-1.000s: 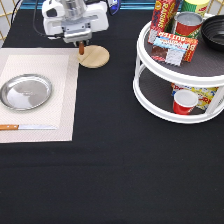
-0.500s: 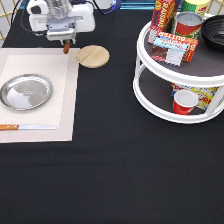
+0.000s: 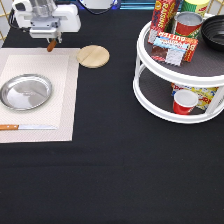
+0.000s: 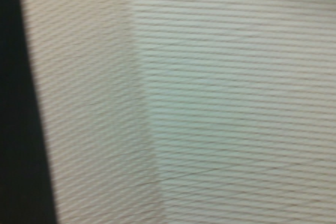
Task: Arrange plate and fork
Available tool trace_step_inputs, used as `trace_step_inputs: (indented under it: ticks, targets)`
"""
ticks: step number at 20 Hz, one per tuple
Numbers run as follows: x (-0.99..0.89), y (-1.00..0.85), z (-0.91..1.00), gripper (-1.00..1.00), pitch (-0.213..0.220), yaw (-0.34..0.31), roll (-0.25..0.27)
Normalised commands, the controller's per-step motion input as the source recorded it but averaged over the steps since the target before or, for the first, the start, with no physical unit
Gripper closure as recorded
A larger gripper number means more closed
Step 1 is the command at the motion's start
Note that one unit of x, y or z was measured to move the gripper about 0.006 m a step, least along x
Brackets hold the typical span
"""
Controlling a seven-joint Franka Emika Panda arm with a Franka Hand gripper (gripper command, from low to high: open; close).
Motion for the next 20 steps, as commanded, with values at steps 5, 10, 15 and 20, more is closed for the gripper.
trace_step_inputs:
  ticks: [5,10,15,20]
  targets:
    - [0.02,-0.06,0.00,1.00,0.003,-0.338,-0.006]
    - [0.16,-0.01,0.00,1.00,0.001,-0.338,-0.022]
    - [0.31,-0.09,0.00,1.00,0.011,-0.285,-0.044]
    - [0.41,-0.26,0.03,1.00,0.067,-0.209,-0.067]
